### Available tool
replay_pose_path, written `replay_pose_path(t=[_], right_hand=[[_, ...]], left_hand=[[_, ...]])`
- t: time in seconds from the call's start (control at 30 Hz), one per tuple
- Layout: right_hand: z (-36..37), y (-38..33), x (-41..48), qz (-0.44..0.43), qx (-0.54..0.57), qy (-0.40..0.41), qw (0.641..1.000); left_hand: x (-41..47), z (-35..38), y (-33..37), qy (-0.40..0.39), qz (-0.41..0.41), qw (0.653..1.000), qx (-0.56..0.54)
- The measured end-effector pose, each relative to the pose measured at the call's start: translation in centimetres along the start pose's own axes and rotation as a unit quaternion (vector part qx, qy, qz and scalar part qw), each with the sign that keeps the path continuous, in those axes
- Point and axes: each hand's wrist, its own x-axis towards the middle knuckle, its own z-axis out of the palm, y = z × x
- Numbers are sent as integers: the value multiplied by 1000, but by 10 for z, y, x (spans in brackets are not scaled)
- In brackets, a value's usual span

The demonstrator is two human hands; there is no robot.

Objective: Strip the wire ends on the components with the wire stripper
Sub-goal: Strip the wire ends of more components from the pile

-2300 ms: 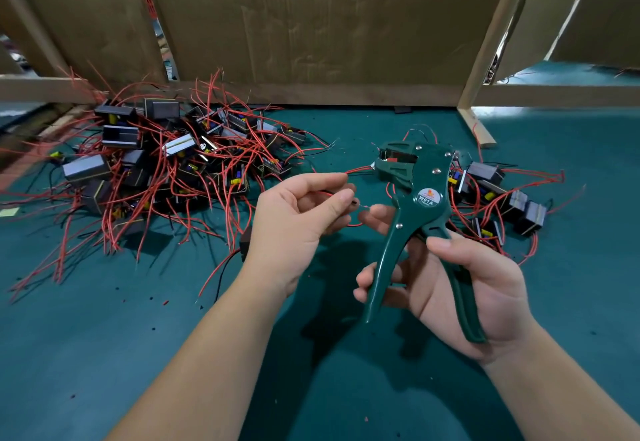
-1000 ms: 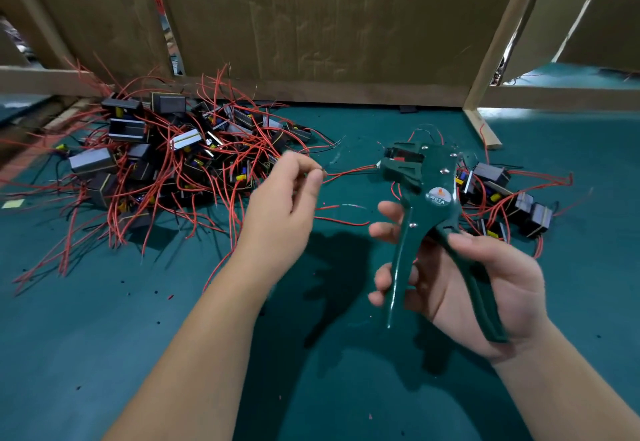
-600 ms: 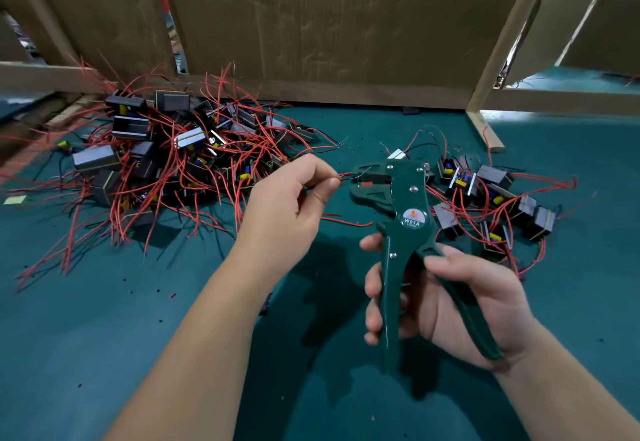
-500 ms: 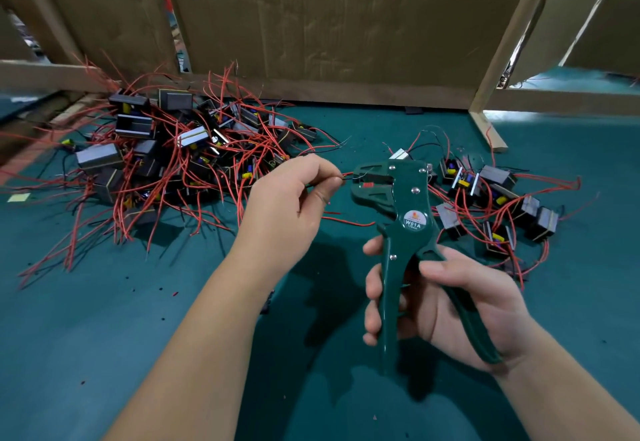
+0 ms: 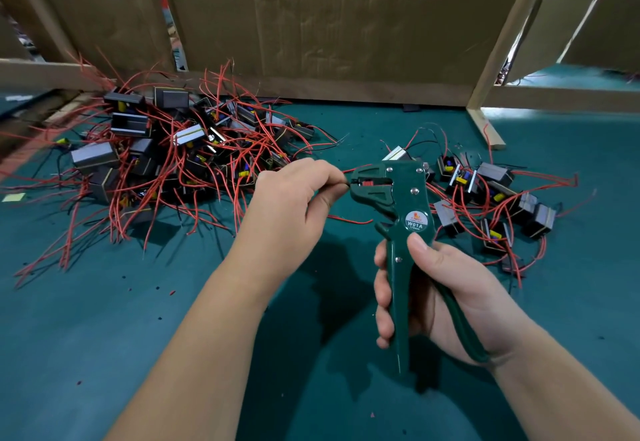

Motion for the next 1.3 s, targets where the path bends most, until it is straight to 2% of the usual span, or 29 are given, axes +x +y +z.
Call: replay_pose_path(t=[0.07,0.17,0.27,0.33,0.4,0.5,0.6,0.7,0.93,1.3], right_hand=[[4,2,3,-6,-7,57,998],[8,3,7,-14,-20,137,990],[6,3,6,4,11,122,992],[3,2,4,12,60,66,996],[0,1,5,-10,98,27,995],[-3,-2,8,-26,121,50,991],[-4,-4,6,4,135,66,989],[-2,-3,4,36,125,21,991],[2,-1,2,42,111,-64,991],[3,0,1,38,72,-45,996]], left_hand=[[0,1,0,-35,-19,999,7],[-4,7,-2,-134,-95,986,14],[-8,11,-7,-201,-125,969,67],[-8,9,-11,-188,-112,972,87],[-7,6,-14,-153,-118,980,46],[-6,3,-16,-104,-169,977,-81],[-4,3,-15,-93,-208,964,-137],[-1,2,-10,-81,-212,958,-177],[-4,3,-7,-101,-182,967,-149],[-6,9,-6,-77,-165,977,-114]])
